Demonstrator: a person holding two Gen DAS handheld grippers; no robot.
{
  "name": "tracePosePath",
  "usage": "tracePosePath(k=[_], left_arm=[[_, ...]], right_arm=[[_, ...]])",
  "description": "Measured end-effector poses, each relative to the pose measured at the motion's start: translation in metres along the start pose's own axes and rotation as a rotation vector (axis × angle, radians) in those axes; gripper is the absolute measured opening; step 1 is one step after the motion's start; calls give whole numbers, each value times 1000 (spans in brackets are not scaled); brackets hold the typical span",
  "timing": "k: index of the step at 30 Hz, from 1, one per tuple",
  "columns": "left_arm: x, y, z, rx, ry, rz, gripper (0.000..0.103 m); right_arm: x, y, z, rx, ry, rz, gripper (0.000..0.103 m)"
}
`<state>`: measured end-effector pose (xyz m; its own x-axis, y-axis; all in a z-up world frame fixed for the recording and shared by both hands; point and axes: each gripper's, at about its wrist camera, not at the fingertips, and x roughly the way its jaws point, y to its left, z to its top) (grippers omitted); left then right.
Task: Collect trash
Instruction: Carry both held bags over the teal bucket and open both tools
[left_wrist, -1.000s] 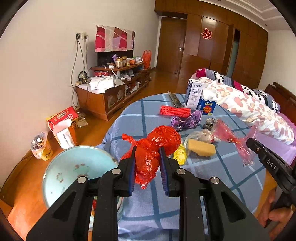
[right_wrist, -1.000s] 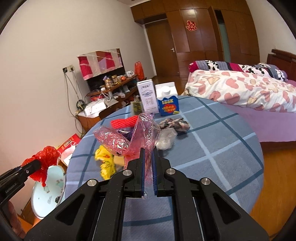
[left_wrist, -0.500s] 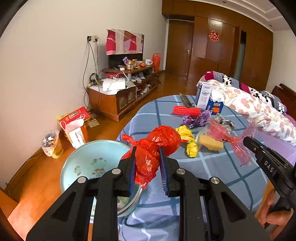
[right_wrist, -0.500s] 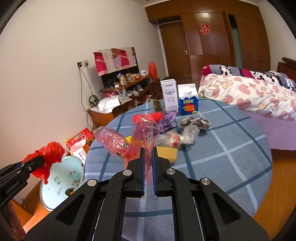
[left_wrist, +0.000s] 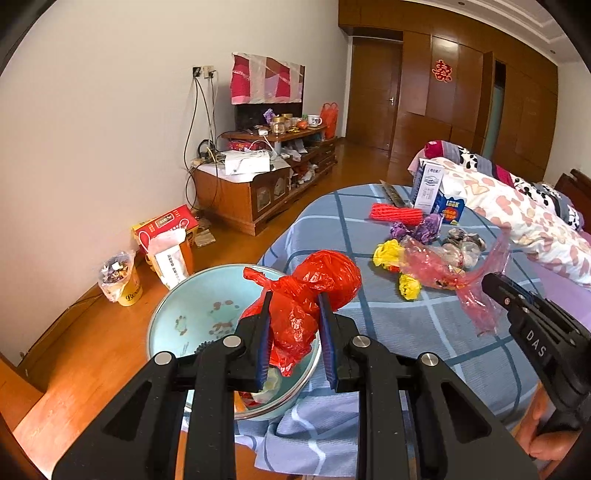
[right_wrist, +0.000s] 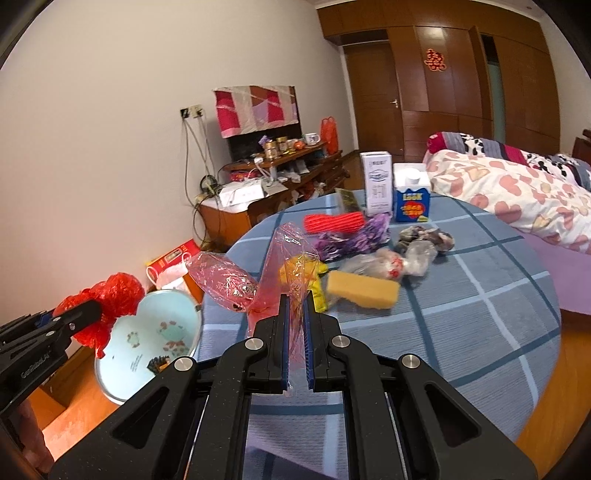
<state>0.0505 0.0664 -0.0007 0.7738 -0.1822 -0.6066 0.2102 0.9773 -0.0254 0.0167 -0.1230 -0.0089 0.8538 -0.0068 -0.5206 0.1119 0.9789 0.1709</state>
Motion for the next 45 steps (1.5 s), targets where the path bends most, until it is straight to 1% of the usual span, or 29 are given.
tracePosePath(k=[5,15,36,45], left_arm=[[0,7,-3,-6,1,25,23],[3,20,-7,-23,11,39,23],[10,56,-10,-89,21,97,23],[19,67,-11,-107,37,117,23]], right_arm=[[2,12,-2,-25,5,14,8],[12,35,-6,-63,25,43,8],[37,76,-5,-128,55,101,8],[51,93,-4,-147,79,123,8]])
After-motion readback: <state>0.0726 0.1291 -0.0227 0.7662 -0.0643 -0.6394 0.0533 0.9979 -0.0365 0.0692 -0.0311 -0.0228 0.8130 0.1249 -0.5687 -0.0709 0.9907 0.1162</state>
